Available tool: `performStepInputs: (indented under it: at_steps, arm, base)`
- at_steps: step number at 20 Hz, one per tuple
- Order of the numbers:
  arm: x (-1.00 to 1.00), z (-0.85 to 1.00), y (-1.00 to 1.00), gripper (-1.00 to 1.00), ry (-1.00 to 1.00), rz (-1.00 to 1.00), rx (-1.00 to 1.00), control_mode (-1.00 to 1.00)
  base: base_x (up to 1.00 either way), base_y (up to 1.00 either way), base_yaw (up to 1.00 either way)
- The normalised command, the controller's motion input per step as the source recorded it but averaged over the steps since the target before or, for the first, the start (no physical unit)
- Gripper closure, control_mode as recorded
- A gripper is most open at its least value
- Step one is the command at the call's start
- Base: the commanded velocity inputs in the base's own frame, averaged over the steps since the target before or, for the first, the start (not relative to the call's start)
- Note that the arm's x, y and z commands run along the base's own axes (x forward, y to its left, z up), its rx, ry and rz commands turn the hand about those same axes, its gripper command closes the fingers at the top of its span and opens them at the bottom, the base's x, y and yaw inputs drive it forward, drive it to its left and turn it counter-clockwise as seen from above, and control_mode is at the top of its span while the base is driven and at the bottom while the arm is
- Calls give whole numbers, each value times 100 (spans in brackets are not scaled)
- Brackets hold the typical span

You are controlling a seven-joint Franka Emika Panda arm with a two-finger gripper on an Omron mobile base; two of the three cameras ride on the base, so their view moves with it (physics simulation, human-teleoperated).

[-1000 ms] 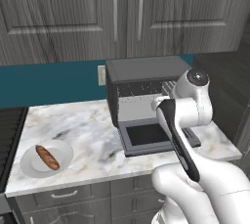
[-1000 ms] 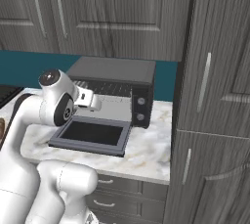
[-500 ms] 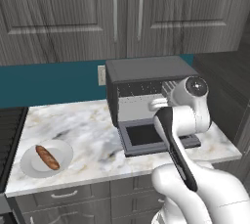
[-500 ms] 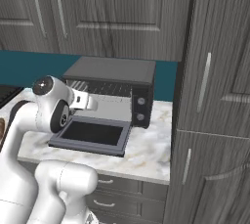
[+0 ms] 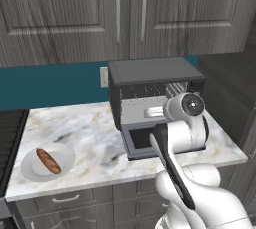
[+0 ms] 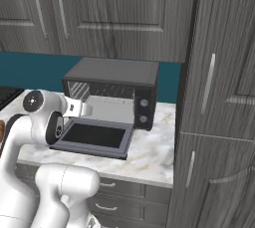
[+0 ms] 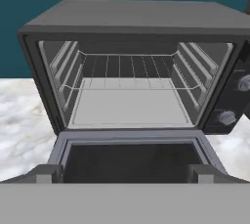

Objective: Pull the toaster oven rack outwards. Pick up the baguette from the plate and place it on the toaster oven rack. Close the toaster oven door fully and set the temperature to the lowest setting.

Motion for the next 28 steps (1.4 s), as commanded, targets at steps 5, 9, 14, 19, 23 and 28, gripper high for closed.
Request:
performStepInputs:
  at_steps: [5, 9, 14, 19, 23, 28]
  arm:
    - [12, -1, 2, -100, 0, 0, 0, -100]
    - [17, 0, 0, -100, 0, 0, 0, -100]
    - [7, 0, 0, -100, -1, 0, 0, -100]
    - [2, -7, 1, -100, -1, 0, 0, -100]
    - [1, -10, 0, -100, 0, 0, 0, -100]
    - [4, -6, 0, -100, -5, 0, 0, -100]
  base:
    - [0, 0, 0]
    - [0, 0, 0]
    - [0, 0, 0]
    - [0, 0, 0]
    - [0, 0, 0]
    - [0, 0, 0]
